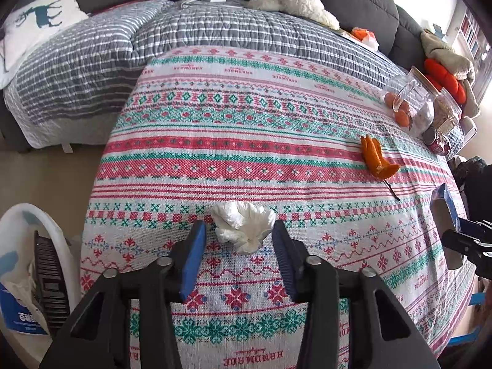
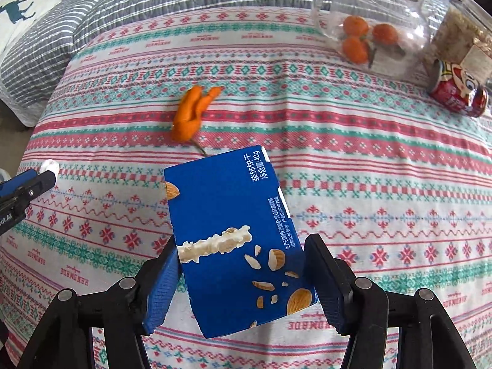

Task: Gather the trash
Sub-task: 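Grasp the crumpled white tissue with the left gripper while the right gripper holds the box, then drop the tissue into the bin with the left gripper while the right gripper drops the box in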

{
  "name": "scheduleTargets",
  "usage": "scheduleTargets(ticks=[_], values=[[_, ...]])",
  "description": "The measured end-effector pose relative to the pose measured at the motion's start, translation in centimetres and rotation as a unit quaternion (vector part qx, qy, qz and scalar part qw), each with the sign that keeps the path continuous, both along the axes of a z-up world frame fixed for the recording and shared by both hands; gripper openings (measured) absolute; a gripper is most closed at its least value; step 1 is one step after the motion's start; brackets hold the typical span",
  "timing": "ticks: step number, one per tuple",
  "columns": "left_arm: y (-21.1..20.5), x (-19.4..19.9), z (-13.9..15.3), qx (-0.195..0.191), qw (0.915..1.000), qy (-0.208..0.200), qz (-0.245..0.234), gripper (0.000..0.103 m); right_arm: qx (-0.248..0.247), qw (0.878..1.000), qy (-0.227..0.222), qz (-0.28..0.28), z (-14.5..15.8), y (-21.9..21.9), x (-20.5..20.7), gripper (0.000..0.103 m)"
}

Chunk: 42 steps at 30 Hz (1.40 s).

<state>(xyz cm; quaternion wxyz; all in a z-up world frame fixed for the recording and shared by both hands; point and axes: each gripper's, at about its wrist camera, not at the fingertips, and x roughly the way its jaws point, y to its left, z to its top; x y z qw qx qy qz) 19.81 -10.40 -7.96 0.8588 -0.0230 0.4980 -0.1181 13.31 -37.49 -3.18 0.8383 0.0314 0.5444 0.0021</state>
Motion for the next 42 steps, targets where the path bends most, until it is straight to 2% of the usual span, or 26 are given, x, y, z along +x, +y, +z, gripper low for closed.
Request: scheduleTargets(ticks=[1,2,6,18,30,42], values=[[0.1,0.0,-0.1,0.002,1.0,-0.003,0.002,0.036,0.0,1.0,0.0,0.0,0.0,-0.1,0.0,0.068],[0.1,0.1,-0.1,0.003,1.0,-0.005,0.002,0.029,-0.001,1.0,0.0,0.0,0.0,-0.1,-0.1,0.068],[0.3,0.0,0.1,-0.002,1.0,-0.004,-0.003,0.023,-0.004,1.0,-0.001,0.004,0.1,0.0,-0.2,0.068],[2.2,-2.3,3.1,-0.011,0.9998,-0.015,-0.008,0.022,0.011,1.0,-0.024,0.009,1.7,1.8,-0.3,0.068],[10.3,-4.9,5.2,0.008,0.9989,-0.026,0.038,0.022,0.041,0.996,-0.037,0.065,2.5,8.8,0.8,0.068],[17.5,-6.3,4.9,0.015,0.9947,-0.007,0.101,0.023,0.053,0.99,-0.039,0.124,2.0,16.4,1.6,0.068]])
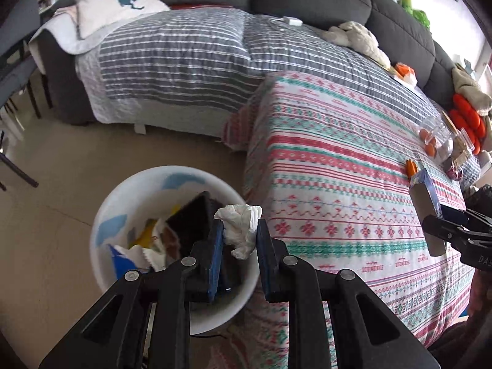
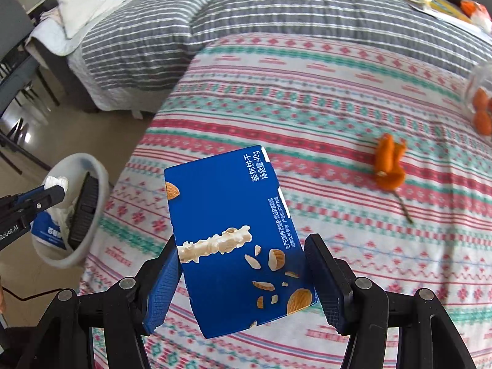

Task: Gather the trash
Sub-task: 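Drop the tissue into the bin with the left gripper while the right gripper drops the box in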

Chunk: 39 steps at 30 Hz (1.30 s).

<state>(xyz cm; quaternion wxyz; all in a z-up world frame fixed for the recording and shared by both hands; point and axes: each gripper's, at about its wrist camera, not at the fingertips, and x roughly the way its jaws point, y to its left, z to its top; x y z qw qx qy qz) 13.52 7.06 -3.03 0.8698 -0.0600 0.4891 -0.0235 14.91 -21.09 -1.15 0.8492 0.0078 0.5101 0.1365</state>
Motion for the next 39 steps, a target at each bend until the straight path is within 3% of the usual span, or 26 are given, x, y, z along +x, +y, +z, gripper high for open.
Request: scheduleTargets(ticks=[4,7,9,11,17,26,32,39], values=[[1.8,-0.4,-0.2,0.008,0.9998,0.007,0.017,0.023,0.0,1.0,0.001,0.016,-0.4,2.2,0.1,0.068],[2.8,-0.3,-0.6,0.011,0.9993,0.023,0.026,0.03,0.002,1.0,0.004,0.029,-0.8,3.9,0.2,0.068],[3.6,-0.4,-0.7,0.018,0.9984,0.033,0.043,0.051,0.004,0.999,0.006,0.036,-1.1,4.7,0.3,0.068],[4.5,-0.9,-0.6,0.018,0.9976,0.034,0.057,0.063,0.006,0.999,0.008,0.043,-1.3,5.6,0.4,0.068],[6.8,-2.2,0.0,0.036,0.9954,0.041,0.078,0.076,0.008,0.998,0.008,0.062,-1.4,8.1,0.2,0.068],[10.6,-4.2,0.4,0.061,0.9904,0.049,0.114,0.088,0.029,0.995,0.03,0.089,-1.7,13.9,0.9,0.068],[12.4,-5.6,0.4,0.066,0.9894,0.048,0.12,0.089,0.027,0.993,0.039,0.105,-2.6,19.3,1.7,0.068],[13.5,-6.2,0.4,0.066,0.9895,0.047,0.12,0.089,0.032,0.993,0.04,0.107,-2.9,22.3,2.8,0.069]])
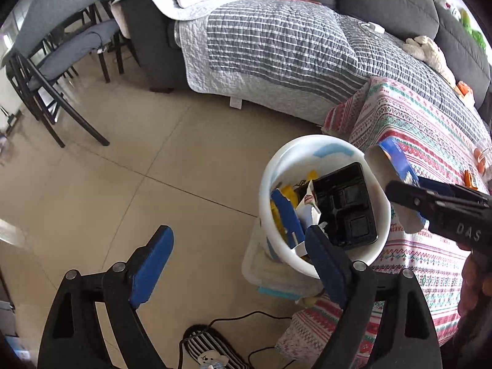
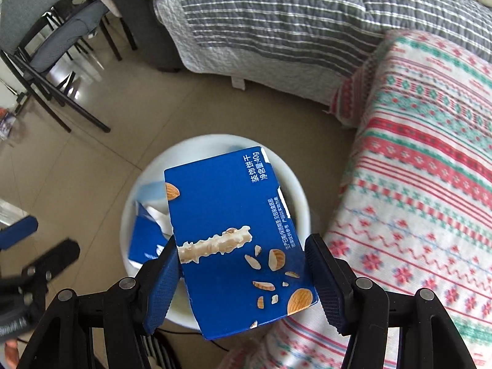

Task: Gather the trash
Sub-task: 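Drop the tissue into the bin with the left gripper while the right gripper drops the box in, then grasp the orange toy on the table with the right gripper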

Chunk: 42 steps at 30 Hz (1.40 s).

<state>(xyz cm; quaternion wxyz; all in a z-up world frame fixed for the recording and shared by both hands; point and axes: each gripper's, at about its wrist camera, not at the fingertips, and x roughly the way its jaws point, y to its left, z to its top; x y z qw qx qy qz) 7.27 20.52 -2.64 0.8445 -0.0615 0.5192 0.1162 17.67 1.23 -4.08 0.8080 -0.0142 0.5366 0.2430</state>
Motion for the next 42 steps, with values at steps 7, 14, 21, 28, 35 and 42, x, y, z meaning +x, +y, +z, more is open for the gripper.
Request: scheduleTargets(ticks=[7,14,21,28,35,42], values=[[0.5,-0.5,0.2,-0.003,1.0,-0.003,0.002,0.089,0.036,0.999,0.007,-0.005,0.3,0.2,0.5,0.088],[0.0,-0.3,0.2,-0.018,0.9998,-0.002,-0.002,0.09,0.019,1.0,-0.003,-0.006,0.5,-1.7,-0.1,0.088],[-1.5,0.3,0.2,-0.025,0.9995,-0.002,-0.018,0.095,-0.014,0.999,-0.007,-0.038,-0.2,-7.9,0.3,0.088],[-3.5,1.1,0.5,-0.033,0.999,-0.008,-0.031,0.095,-0.076,0.989,-0.032,-0.127,-0.5,-18.0,2.8,0.088],[-5.8,2.2,0.2,-0.033,0.9983,-0.004,-0.048,0.096,-0.083,0.964,-0.034,-0.252,-1.0,-28.1,5.5,0.087],[-6.7,2.7,-0.1,-0.028,0.9981,-0.002,-0.054,0.099,-0.073,0.947,0.008,-0.311,-3.7,-33.1,8.0,0.059]])
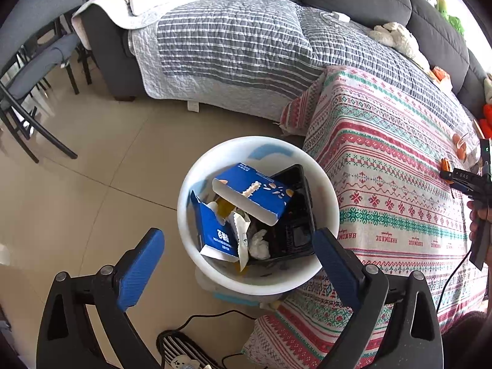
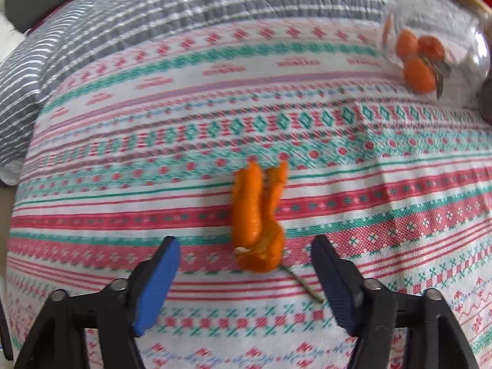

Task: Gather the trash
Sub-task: 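Grasp the orange toy on the table with the right gripper, then carry the orange toy to the bin and release it with the right gripper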

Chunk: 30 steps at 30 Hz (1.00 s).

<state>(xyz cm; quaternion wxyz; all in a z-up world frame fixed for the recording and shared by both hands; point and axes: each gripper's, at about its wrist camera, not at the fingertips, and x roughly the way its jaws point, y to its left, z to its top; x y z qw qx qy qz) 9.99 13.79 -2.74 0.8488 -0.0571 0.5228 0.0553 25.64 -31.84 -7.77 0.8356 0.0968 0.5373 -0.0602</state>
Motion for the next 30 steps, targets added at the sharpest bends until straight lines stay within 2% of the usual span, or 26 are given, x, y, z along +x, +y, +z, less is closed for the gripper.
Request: scheduleTargets(ticks=[2,3,4,6,9,14,21,25,30], values=[[0.0,0.2,-0.2,0.0,1.0,0.003,0.0,0.099,-0.018,1.0,-0.008,0.004,-0.1,-0.1,0.1,0.05],[0.0,0.2,-0.2,0.0,1.0,0.004,-0.001,0.099,-0.025,1.0,-0.009,0.014,0.0,0.2,0.2,0.037],[0.0,0.3,-0.3,0.001,1.0,0.005,-0.001,0.099,-0.025,0.999,-0.011,0.024,0.1,0.4,0.3,0.03],[0.0,0.3,-0.3,0.002,1.0,0.005,-0.001,0.099,-0.032,0.999,-0.012,0.035,0.2,1.0,0.4,0.024],[0.2,0.1,-0.3,0.004,1.0,0.006,-0.001,0.099,-0.019,0.998,-0.018,0.056,0.8,2.3,-0.1,0.022],[1.4,-0.6,-0.2,0.006,1.0,0.005,0.005,0.099,0.013,0.99,-0.047,0.135,3.3,8.7,-2.0,0.022],[3.6,-2.1,-0.1,0.001,0.9997,0.002,0.023,0.099,0.061,0.958,-0.049,0.276,5.0,21.6,-6.4,0.023],[4.8,-3.1,0.4,-0.004,0.9995,-0.005,0.029,0.099,0.086,0.944,-0.037,0.317,4.8,27.5,-7.6,0.023],[5.7,-3.8,0.9,-0.008,0.9992,-0.014,0.036,0.099,0.111,0.935,-0.021,0.335,4.2,31.9,-7.5,0.027]])
